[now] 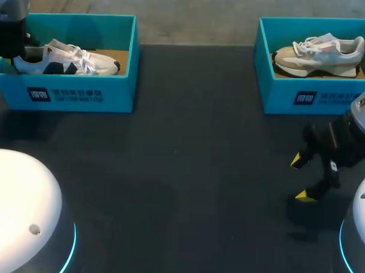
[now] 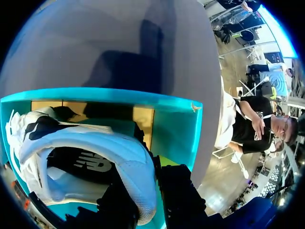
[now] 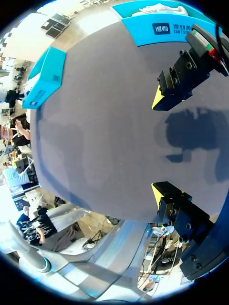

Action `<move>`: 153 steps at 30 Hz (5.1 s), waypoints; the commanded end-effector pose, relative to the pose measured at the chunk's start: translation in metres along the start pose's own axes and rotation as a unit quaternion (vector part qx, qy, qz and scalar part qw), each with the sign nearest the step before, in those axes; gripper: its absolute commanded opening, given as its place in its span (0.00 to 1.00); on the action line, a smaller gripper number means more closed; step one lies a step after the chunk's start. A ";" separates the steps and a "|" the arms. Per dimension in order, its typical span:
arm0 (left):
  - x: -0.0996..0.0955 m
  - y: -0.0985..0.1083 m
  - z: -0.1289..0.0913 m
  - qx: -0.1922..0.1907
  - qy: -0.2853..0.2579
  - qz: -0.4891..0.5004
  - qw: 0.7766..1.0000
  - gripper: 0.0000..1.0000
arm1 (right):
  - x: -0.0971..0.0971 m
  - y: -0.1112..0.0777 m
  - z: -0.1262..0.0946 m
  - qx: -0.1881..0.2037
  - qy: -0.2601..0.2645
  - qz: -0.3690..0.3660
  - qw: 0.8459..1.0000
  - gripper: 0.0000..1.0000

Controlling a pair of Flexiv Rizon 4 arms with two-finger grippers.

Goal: Take the shoe out of the shoebox, open the shoe tongue, remove and reinsert the insole, then place the shoe into the shoebox

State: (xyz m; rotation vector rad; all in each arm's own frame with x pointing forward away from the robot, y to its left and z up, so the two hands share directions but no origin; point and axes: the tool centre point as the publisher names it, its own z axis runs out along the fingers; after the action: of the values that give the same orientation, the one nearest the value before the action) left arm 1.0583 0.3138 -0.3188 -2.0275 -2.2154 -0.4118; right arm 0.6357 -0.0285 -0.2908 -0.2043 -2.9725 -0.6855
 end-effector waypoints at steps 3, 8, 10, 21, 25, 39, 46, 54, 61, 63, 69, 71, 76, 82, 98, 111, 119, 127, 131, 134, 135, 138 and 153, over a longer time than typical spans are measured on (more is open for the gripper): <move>-0.004 0.003 0.007 0.008 0.008 -0.002 1.000 0.00 | 0.001 0.000 0.001 0.001 -0.002 0.001 1.000 1.00; -0.008 0.001 0.016 0.021 0.008 0.001 1.000 0.00 | 0.001 0.000 0.001 0.001 -0.002 0.001 1.000 1.00; -0.008 0.001 0.019 0.023 0.009 0.002 1.000 0.00 | 0.001 0.000 0.001 0.001 -0.002 0.001 1.000 1.00; -0.010 -0.001 0.031 0.029 -0.019 0.022 0.999 0.00 | 0.001 0.000 0.001 0.001 -0.002 0.001 1.000 1.00; -0.013 -0.003 0.034 0.033 -0.022 0.028 0.999 0.00 | 0.001 0.000 0.001 0.001 -0.002 0.001 1.000 1.00; -0.023 -0.004 0.040 0.043 -0.025 0.018 0.999 0.00 | 0.001 0.000 0.001 0.001 -0.002 0.001 1.000 1.00; -0.028 -0.002 0.043 0.054 -0.024 0.002 0.998 0.00 | 0.001 0.000 0.001 0.001 -0.002 0.001 1.000 1.00; -0.033 0.002 0.046 0.062 -0.039 -0.003 0.997 0.00 | 0.001 0.000 0.001 0.001 -0.002 0.001 1.000 1.00; -0.034 0.001 0.048 0.061 -0.035 0.014 0.997 0.00 | 0.001 0.000 0.001 0.001 -0.002 0.001 1.000 1.00; -0.034 0.000 0.048 0.060 -0.033 0.019 0.997 0.00 | 0.001 0.000 0.001 0.001 -0.002 0.001 1.000 1.00; -0.033 -0.002 0.050 0.061 -0.031 0.024 0.997 0.00 | 0.001 0.000 0.001 0.001 -0.002 0.001 1.000 1.00; -0.034 -0.002 0.050 0.060 -0.030 0.026 0.997 0.00 | 0.001 0.000 0.001 0.001 -0.002 0.001 1.000 1.00; -0.034 -0.002 0.050 0.059 -0.031 0.028 0.997 0.46 | 0.001 0.000 0.001 0.001 -0.002 0.001 1.000 1.00; -0.033 0.001 0.042 0.049 -0.041 0.026 0.998 0.64 | 0.001 0.000 0.001 0.001 -0.002 0.001 1.000 1.00; -0.034 0.008 -0.009 0.024 -0.112 0.008 0.993 0.94 | 0.001 0.000 0.001 0.001 -0.002 0.001 1.000 1.00; -0.033 0.003 -0.069 0.001 -0.121 0.008 0.993 1.00 | 0.001 0.000 0.001 0.001 -0.002 0.001 1.000 1.00; -0.023 -0.018 -0.112 -0.003 -0.122 0.004 0.993 1.00 | 0.001 0.000 0.001 0.001 -0.002 0.001 1.000 1.00; -0.014 -0.036 -0.139 0.006 -0.131 0.007 0.991 1.00 | 0.001 0.000 0.001 0.001 -0.002 0.001 1.000 1.00; -0.008 -0.044 -0.147 0.011 -0.135 0.008 0.991 1.00 | 0.001 0.000 0.001 0.001 -0.002 0.001 1.000 1.00; -0.008 -0.044 -0.147 0.011 -0.135 0.008 0.991 1.00 | 0.001 0.000 0.001 0.001 -0.002 0.001 1.000 1.00; -0.008 -0.044 -0.147 0.011 -0.135 0.008 0.991 1.00 | 0.001 0.000 0.001 0.001 -0.002 0.001 1.000 1.00; -0.008 -0.044 -0.147 0.011 -0.135 0.008 0.991 1.00 | 0.001 0.000 0.001 0.001 -0.002 0.001 1.000 1.00; -0.008 -0.044 -0.147 0.011 -0.135 0.008 0.991 1.00 | -0.036 0.021 -0.028 0.075 -0.029 0.024 0.996 1.00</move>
State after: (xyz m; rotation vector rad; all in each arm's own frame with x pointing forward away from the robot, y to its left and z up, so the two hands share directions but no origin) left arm 1.0020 0.2635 -0.1857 -2.2033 -2.3353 -0.1107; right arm 0.6604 -0.0296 -0.2725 -0.2535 -3.0513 -0.5964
